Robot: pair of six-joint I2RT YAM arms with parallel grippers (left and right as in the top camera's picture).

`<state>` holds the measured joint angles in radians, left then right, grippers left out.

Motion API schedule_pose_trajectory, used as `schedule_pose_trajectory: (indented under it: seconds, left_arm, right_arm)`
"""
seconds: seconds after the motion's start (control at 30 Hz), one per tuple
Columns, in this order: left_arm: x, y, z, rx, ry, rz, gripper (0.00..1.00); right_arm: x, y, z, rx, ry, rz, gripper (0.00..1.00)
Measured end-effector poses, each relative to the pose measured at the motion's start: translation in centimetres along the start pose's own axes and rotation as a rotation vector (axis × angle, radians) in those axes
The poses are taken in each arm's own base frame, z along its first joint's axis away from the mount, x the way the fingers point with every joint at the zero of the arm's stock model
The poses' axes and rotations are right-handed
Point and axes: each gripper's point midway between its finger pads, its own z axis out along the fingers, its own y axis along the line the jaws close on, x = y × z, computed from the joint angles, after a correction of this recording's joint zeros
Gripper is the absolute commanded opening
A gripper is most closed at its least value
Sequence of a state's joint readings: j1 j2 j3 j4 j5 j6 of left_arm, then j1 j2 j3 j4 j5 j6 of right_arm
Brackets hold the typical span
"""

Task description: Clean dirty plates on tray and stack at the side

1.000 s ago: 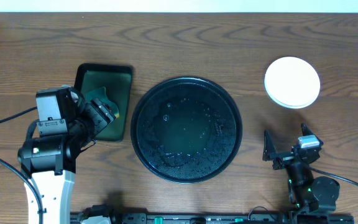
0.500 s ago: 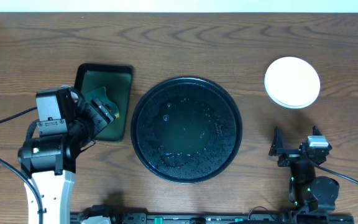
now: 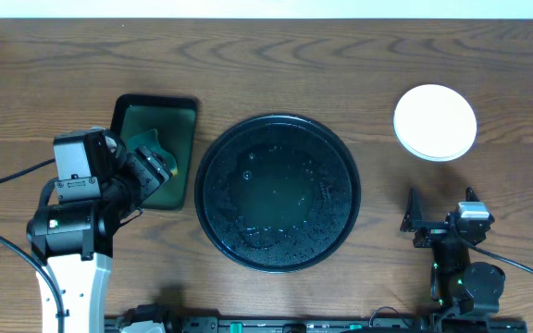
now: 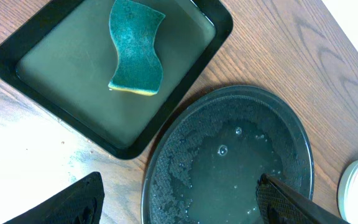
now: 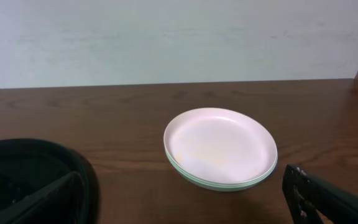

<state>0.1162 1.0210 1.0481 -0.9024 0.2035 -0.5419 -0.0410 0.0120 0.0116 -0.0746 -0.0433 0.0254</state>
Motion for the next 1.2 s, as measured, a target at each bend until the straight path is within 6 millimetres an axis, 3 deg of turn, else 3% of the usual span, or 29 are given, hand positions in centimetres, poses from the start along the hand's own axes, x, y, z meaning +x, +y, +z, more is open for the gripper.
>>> schedule_pose_trajectory:
  seconds: [0.37, 0.53, 0.7, 1.0, 1.2]
  left_arm:
    - [0.0, 0.0, 0.0, -0.001, 0.0, 0.0, 0.79]
    - [0.9, 1.0, -0.1, -0.045, 0.03, -0.007, 0.79]
    - [2.0, 1.5, -1.6, -0.024, -0.007, 0.005, 0.79]
    - [5.0, 1.8, -3.1, 0.19, -0.294, 0.288, 0.79]
    - [6.4, 3.2, -0.6, 0.262, -0.454, 0.379, 0.79]
  right_arm:
    - [0.0, 0.0, 0.0, 0.0, 0.0, 0.0, 0.99]
    - [0.0, 0.0, 0.0, 0.0, 0.0, 0.0, 0.99]
    - [0.0, 0.0, 0.0, 0.002, 0.0, 0.0, 0.99]
    - [0.0, -0.1, 0.0, 0.008, 0.0, 0.0, 0.99]
    - [0.1, -0.2, 0.0, 0.011, 0.0, 0.0, 0.99]
